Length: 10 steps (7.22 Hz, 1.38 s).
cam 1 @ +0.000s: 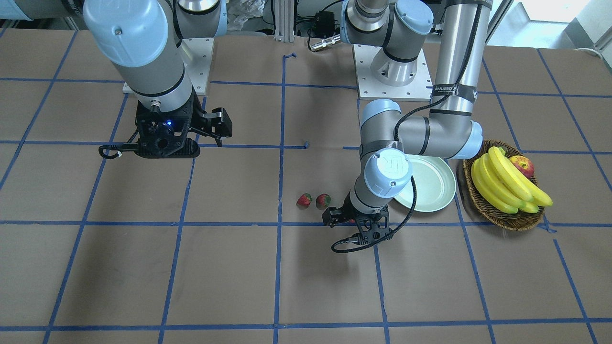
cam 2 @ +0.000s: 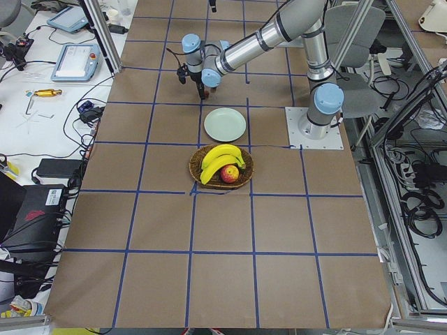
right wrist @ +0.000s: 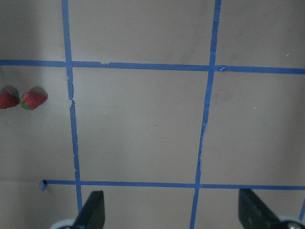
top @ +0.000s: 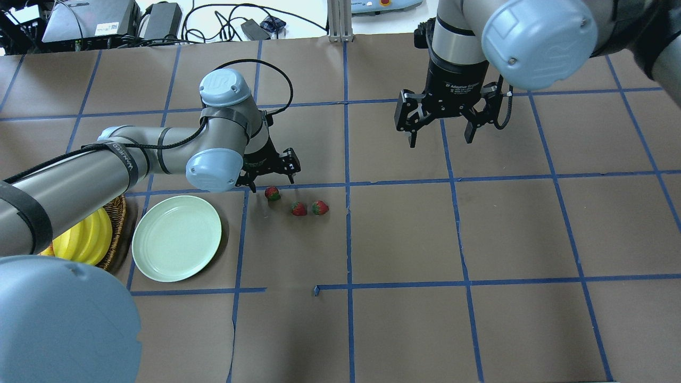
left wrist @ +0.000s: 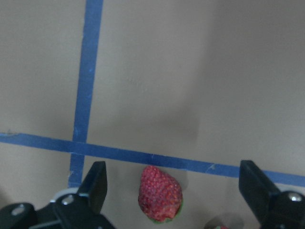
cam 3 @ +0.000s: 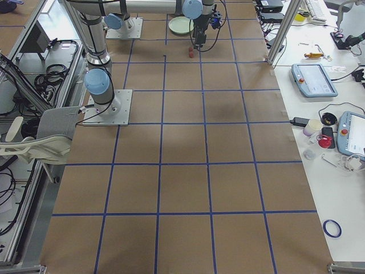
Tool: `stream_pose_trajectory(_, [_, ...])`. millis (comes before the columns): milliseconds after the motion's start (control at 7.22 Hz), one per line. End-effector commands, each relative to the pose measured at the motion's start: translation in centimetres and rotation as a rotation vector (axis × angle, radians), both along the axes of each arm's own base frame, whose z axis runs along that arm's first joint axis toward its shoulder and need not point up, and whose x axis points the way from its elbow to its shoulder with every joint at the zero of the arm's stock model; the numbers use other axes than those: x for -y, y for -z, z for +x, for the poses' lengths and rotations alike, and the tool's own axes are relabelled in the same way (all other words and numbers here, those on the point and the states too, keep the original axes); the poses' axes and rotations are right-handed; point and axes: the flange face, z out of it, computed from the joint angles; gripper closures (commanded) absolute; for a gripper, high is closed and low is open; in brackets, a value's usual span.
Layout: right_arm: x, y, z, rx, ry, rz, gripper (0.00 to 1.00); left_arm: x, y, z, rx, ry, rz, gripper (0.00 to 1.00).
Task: Collect all strawberries into plate
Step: 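Lower the left gripper over the strawberry nearest the plate, then close the left gripper on the strawberry nearest the plate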
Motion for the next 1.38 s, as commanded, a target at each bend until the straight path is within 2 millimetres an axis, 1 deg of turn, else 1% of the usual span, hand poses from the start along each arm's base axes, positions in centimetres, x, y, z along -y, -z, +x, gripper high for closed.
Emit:
stream_pose_trajectory(0, [0.0,0.2,0.0,-0.003,0.006,-0.004,0.00,-0.4,0.4,-0.2,0.006,0.010,0.022,0.14])
stream_pose_trajectory(277, [0.0,0.2,-0.1,-0.006,0.005,-0.006,0.00,-0.8,0.6,0.0,0.024,0.025,0.053,0.19])
stream_pose_trajectory(415, [0.0,0.2,0.0,-0.005,0.005,-0.005,0.00,-0.7,0.6,0.2,0.041,0.029,0.053,0.39])
stream_pose_trajectory(554, [0.0,0.2,-0.1,-0.006,0.005,-0.006,0.00,-0.7,0.5,0.2,0.041,0.029,0.052,0.73])
stream_pose_trajectory(692, [0.0,0.2,-0.1,-0.008,0.005,-0.006,0.00,-0.7,0.4,0.2,0.040,0.029,0.050,1.00])
stream_pose_trajectory(831, [0.1,0.1,-0.1,-0.006,0.005,-0.009,0.00,-0.8,0.4,0.2,0.041,0.029,0.056,1.00])
stream_pose_trajectory(969, [0.1,0.1,-0.1,-0.007,0.005,-0.009,0.00,-0.9,-0.6,0.2,0.042,0.031,0.071,1.00])
stream_pose_trajectory(1246, [0.0,0.1,-0.1,-0.008,0.005,-0.011,0.00,-0.1,-3.3,0.6,0.065,0.053,0.026,1.00])
